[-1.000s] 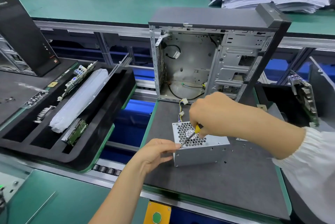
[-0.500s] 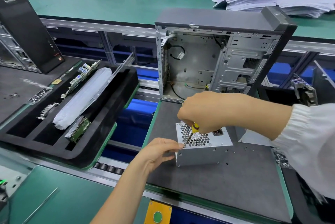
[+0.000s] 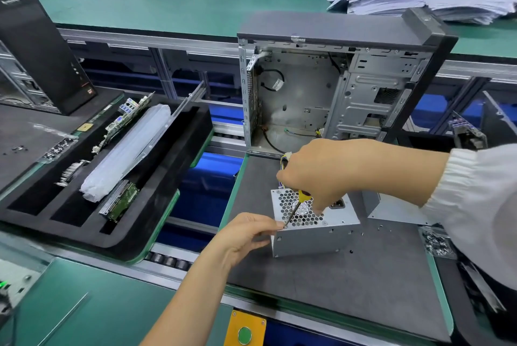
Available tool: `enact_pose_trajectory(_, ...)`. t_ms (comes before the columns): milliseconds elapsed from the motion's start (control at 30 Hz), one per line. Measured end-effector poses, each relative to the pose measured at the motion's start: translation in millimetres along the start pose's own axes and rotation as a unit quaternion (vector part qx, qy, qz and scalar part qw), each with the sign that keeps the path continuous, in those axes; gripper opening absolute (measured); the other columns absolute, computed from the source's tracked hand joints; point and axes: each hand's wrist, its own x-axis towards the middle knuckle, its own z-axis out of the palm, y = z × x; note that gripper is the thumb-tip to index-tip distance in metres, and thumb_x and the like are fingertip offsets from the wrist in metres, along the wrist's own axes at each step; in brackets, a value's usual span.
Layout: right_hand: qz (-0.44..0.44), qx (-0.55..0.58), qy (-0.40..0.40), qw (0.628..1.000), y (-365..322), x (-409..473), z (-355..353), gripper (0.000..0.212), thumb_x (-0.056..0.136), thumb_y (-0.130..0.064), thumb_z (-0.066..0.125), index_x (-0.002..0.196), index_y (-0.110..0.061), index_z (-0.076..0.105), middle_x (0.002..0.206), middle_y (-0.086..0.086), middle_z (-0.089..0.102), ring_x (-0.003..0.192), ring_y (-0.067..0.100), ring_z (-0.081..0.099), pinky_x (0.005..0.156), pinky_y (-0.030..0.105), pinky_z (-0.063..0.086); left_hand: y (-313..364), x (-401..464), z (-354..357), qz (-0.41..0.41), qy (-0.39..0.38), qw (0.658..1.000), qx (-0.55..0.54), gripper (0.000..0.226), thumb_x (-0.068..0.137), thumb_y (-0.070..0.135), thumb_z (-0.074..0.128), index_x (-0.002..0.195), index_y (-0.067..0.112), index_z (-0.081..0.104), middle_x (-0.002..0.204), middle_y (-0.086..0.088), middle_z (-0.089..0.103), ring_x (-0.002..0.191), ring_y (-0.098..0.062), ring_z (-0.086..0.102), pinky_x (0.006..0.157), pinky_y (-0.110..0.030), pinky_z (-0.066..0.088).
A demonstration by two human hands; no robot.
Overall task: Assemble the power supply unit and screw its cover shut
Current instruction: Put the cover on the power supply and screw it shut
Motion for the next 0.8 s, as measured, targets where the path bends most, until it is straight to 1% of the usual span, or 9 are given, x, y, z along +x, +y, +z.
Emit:
enact_pose_trajectory(133, -0.031, -0.06, 0.073, 0.995, -4, -1, -1, 0.019, 0.078, 0.0, 0.053, 0.083, -0.013, 0.04, 0.068, 0.001, 0.036, 0.056, 0.02, 0.044, 0.044, 0.026, 0.025, 0, 1, 0, -0.001, 0.01, 1.0, -0.005, 0.023, 0.081, 0.012, 0.074, 0.059, 0.018, 0.076, 0.068, 0.006, 0.067, 0.067, -0.003, 0.06, 0.083, -0.026, 0.047)
enact_pose_trajectory(267, -0.101, -0.127, 0.139, 0.977, -6, -4, -1, 0.024, 0.078, 0.001, 0.048, 0.093, -0.018, 0.048, 0.081, -0.001, 0.045, 0.078, 0.026, 0.054, 0.045, 0.025, 0.021, -1, 0, -1, -0.007, 0.007, 1.0, -0.008, 0.024, 0.081, 0.011, 0.074, 0.059, 0.018, 0.075, 0.072, 0.003, 0.067, 0.074, -0.008, 0.059, 0.084, -0.026, 0.049)
enact_pose_trajectory(367, -0.17, -0.156, 0.171, 0.958, -4, -10, 4, 0.026, 0.079, 0.001, 0.049, 0.095, -0.019, 0.049, 0.078, -0.002, 0.036, 0.073, 0.023, 0.043, 0.051, 0.031, 0.039, -1, 0, 0, -0.006, 0.008, 1.0, -0.012, 0.024, 0.081, 0.011, 0.074, 0.058, 0.019, 0.075, 0.07, 0.003, 0.065, 0.073, -0.008, 0.058, 0.084, -0.027, 0.048)
enact_pose_trajectory(467, -0.203, -0.228, 0.219, 0.927, -1, -13, 9, 0.017, 0.082, -0.005, 0.056, 0.088, -0.019, 0.048, 0.075, -0.002, 0.041, 0.067, 0.021, 0.04, 0.059, 0.036, 0.049, -2, 2, -1, -0.006, 0.005, 1.0, -0.007, 0.034, 0.083, 0.012, 0.073, 0.05, 0.02, 0.07, 0.056, 0.009, 0.057, 0.063, -0.003, 0.056, 0.086, -0.028, 0.046)
enact_pose_trajectory(600, -0.15, -0.235, 0.163, 0.947, 1, -6, 15, 0.017, 0.086, -0.019, 0.059, 0.095, -0.012, 0.046, 0.084, 0.001, 0.055, 0.078, 0.023, 0.052, 0.052, 0.033, 0.038, -3, 2, -1, -0.007, 0.008, 1.0, -0.008, 0.025, 0.082, 0.012, 0.074, 0.058, 0.019, 0.075, 0.062, 0.007, 0.064, 0.068, -0.005, 0.058, 0.086, -0.027, 0.047)
enact_pose_trajectory(667, -0.091, -0.21, 0.145, 0.963, 3, -2, 17, 0.034, 0.096, -0.042, 0.044, 0.086, -0.01, 0.049, 0.079, 0.003, 0.055, 0.082, 0.025, 0.052, 0.048, 0.031, 0.027, -2, 1, 0, -0.007, 0.009, 1.0, -0.011, 0.02, 0.081, 0.012, 0.074, 0.062, 0.018, 0.076, 0.068, 0.005, 0.066, 0.072, -0.007, 0.059, 0.087, -0.027, 0.048)
enact_pose_trajectory(700, -0.077, -0.214, 0.139, 0.964, 3, -1, 18, 0.041, 0.099, -0.043, 0.036, 0.077, -0.011, 0.049, 0.075, 0.002, 0.054, 0.083, 0.026, 0.052, 0.047, 0.03, 0.021, -2, 1, 0, -0.007, 0.011, 1.0, -0.012, 0.019, 0.081, 0.012, 0.075, 0.062, 0.017, 0.077, 0.07, 0.004, 0.066, 0.073, -0.008, 0.058, 0.088, -0.027, 0.048)
enact_pose_trajectory(733, -0.079, -0.219, 0.133, 0.963, 2, 0, 20, 0.038, 0.1, -0.035, 0.037, 0.072, -0.011, 0.047, 0.074, 0.002, 0.055, 0.085, 0.027, 0.052, 0.046, 0.029, 0.017, -2, 1, 0, -0.007, 0.012, 1.0, -0.013, 0.019, 0.081, 0.012, 0.075, 0.063, 0.017, 0.077, 0.072, 0.002, 0.066, 0.074, -0.009, 0.058, 0.089, -0.028, 0.048)
enact_pose_trajectory(800, -0.08, -0.233, 0.109, 0.963, -2, 0, 21, 0.016, 0.093, -0.013, 0.044, 0.081, -0.011, 0.055, 0.085, 0.004, 0.061, 0.093, 0.029, 0.049, 0.047, 0.03, 0.018, -2, 0, 0, -0.006, 0.013, 1.0, -0.016, 0.018, 0.08, 0.011, 0.075, 0.063, 0.017, 0.077, 0.076, -0.001, 0.065, 0.076, -0.011, 0.057, 0.091, -0.029, 0.047)
